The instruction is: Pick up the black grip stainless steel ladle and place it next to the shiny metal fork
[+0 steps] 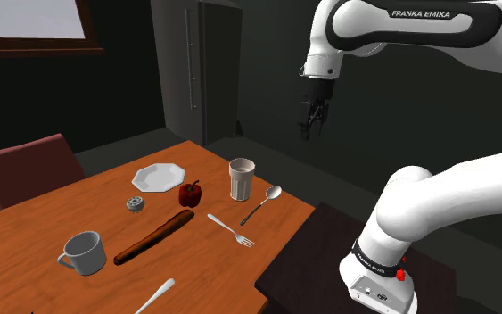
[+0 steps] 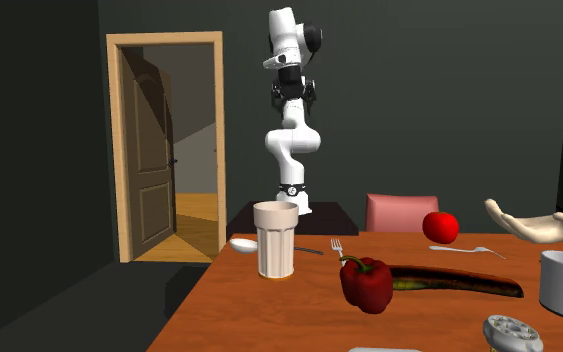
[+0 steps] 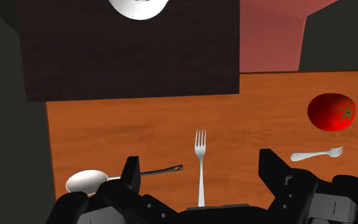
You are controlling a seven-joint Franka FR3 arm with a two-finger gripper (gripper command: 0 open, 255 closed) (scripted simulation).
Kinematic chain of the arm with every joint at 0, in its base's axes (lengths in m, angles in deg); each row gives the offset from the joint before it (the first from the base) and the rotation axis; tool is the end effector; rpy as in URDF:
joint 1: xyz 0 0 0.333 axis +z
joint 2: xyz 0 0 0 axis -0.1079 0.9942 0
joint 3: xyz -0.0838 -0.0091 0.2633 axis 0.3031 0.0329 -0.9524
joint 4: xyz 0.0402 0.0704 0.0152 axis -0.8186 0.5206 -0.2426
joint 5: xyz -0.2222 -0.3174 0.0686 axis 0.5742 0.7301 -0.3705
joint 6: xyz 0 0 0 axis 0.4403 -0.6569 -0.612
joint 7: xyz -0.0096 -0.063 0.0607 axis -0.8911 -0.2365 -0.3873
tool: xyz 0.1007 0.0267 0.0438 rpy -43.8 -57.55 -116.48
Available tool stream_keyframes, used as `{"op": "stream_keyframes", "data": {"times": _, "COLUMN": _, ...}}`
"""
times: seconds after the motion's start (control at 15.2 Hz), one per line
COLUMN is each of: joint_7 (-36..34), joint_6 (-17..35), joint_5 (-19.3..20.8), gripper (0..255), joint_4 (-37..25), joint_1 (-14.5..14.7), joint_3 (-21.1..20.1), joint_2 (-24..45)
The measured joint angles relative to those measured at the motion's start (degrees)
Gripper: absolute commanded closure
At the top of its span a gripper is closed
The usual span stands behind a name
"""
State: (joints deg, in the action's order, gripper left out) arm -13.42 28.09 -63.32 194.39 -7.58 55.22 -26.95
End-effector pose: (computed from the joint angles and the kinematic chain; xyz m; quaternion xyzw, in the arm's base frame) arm 0.3249 -0.0094 0.5261 -0.9947 -0.0127 0.0627 0.0804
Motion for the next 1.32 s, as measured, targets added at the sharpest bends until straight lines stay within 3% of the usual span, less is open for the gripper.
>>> {"op": "stream_keyframes", "data": {"times": 0.2, "joint_7": 3.4, "joint_6": 1.7, "joint_5": 1.1, "gripper": 0, "joint_4": 1.8, "joint_1": 0.7, "joint_3": 1.1, "joint_2": 0.1}}
{"op": "stream_keyframes", "data": {"times": 0.59, "joint_7": 20.2, "joint_6": 12.3, "joint_5": 6.3, "gripper": 0, "joint_4": 8.4, "joint_1": 3.8, "joint_3": 6.2, "joint_2": 4.8}}
{"op": "stream_keyframes", "data": {"times": 1.32, "joint_7": 51.4, "joint_6": 36.0, "joint_5": 12.6, "gripper": 0, "joint_4": 13.1, "joint_1": 9.9, "joint_3": 15.6, "joint_2": 23.6}}
